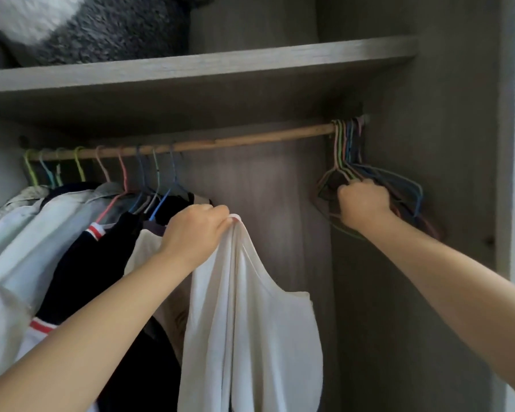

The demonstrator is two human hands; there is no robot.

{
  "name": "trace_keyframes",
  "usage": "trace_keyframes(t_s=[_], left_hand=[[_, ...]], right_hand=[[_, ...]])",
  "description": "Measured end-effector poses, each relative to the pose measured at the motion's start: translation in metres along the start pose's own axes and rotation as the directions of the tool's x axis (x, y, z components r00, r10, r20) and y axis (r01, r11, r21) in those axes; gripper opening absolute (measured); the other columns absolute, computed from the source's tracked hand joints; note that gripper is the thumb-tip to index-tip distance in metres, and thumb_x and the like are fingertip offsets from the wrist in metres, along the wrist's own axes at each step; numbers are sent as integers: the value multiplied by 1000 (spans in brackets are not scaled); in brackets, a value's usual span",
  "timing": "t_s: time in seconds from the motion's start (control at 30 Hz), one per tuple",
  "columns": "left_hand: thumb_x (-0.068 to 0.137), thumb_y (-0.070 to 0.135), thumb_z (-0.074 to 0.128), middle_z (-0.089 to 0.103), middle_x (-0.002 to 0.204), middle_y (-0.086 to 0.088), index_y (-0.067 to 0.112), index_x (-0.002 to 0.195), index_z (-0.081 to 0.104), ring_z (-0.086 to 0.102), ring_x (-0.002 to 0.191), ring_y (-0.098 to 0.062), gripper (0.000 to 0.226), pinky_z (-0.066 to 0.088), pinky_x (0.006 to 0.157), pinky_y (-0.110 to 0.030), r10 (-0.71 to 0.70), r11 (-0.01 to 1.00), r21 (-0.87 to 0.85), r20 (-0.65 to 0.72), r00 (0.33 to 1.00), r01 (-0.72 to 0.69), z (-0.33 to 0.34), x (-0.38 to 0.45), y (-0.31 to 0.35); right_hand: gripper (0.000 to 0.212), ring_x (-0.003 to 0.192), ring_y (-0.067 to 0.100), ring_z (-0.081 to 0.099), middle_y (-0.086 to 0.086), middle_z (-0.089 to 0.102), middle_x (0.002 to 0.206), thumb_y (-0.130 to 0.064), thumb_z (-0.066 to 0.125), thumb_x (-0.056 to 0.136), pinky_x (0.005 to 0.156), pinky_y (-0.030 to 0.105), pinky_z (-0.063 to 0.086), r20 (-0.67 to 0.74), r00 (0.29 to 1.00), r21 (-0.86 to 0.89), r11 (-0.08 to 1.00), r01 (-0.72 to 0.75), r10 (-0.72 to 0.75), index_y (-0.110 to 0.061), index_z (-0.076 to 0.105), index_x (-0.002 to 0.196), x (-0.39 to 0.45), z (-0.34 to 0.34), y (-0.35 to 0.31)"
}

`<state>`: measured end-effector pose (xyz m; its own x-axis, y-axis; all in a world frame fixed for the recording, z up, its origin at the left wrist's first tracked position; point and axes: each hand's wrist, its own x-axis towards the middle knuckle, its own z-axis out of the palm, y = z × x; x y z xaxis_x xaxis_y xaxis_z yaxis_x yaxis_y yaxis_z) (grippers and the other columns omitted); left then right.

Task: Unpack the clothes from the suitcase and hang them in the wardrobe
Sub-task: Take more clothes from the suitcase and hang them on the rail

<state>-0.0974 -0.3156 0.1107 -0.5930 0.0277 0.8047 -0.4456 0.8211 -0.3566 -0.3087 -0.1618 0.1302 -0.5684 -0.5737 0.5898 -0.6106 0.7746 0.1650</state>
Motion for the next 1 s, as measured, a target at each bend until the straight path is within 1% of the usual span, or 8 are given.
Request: trace_keyframes(t_s=[0.2, 0.33, 0.43, 0.63, 0.8, 0.87, 0.93, 1.0], left_hand=[[79, 27, 39, 44, 40, -3, 9, 52, 48, 47, 34, -24, 33, -1, 48, -9, 20, 997, 69, -25, 999, -18, 13, 9, -1], [80, 27, 38, 44, 39, -3, 9, 51, 48, 45, 32, -23, 35, -2, 46, -9, -13, 993, 115, -32, 999, 17, 17, 14, -3], [80, 27, 39, 45, 38, -4, 8, 50, 51, 46, 31, -24, 37, -2, 50, -8, -61, 983, 167, -60, 996, 70, 21, 17, -1], [80, 28, 39, 43, 38, -4, 8, 49, 49, 45, 32, -23, 38, -4, 49, -10, -34, 978, 203, -78, 996, 50, 28, 15, -3], [79, 30, 39, 44, 39, -3, 10, 49, 53, 48, 33, -23, 39, -5, 52, -11, -28, 969, 244, -76, 997, 46, 30, 8, -9], [79, 29, 39, 44, 38, -3, 9, 49, 53, 47, 33, -22, 39, -3, 47, -12, -11, 967, 252, -85, 996, 32, 30, 4, -12], [82, 29, 38, 44, 38, -3, 8, 50, 54, 46, 32, -22, 41, 6, 39, -14, 5, 967, 253, -82, 997, 16, 28, -1, -15], [93, 31, 30, 43, 38, -4, 8, 51, 53, 46, 33, -21, 53, 8, 39, -13, 27, 970, 244, -106, 994, 0, 26, -6, -17]], right_hand=[[33, 115, 30, 55, 13, 56, 126, -1, 41, 92, 86, 35, 47, 5, 994, -25, 993, -113, 113, -4, 53, 122, 29, 20, 5], [38, 122, 33, 49, 17, 49, 133, -4, 42, 93, 92, 39, 44, 93, 976, 160, 965, -208, 195, -1, 40, 131, 42, 28, 13], [37, 122, 35, 48, 21, 49, 133, -3, 42, 93, 95, 41, 43, 139, 958, 316, 905, -284, 252, 2, 44, 130, 47, 35, 15], [35, 117, 36, 52, 23, 53, 127, -8, 42, 94, 92, 39, 44, 120, 971, 562, 792, -238, 206, 1, 46, 127, 55, 40, 2], [27, 109, 40, 55, 29, 57, 117, -8, 42, 92, 84, 37, 45, 46, 977, 744, 646, -174, 210, 7, 54, 111, 51, 44, -10], [25, 102, 41, 57, 32, 60, 107, -9, 44, 92, 76, 36, 43, 7, 979, 824, 553, -120, 202, 9, 59, 101, 43, 55, -15], [30, 76, 35, 56, 28, 58, 72, -12, 48, 93, 57, 35, 31, 8, 981, 901, 424, -92, 196, 4, 59, 70, 31, 70, -21], [47, 49, 19, 37, 6, 35, 44, -13, 53, 92, 47, 30, 18, 83, 978, 966, 226, -126, 190, -11, 37, 48, 14, 94, -29]])
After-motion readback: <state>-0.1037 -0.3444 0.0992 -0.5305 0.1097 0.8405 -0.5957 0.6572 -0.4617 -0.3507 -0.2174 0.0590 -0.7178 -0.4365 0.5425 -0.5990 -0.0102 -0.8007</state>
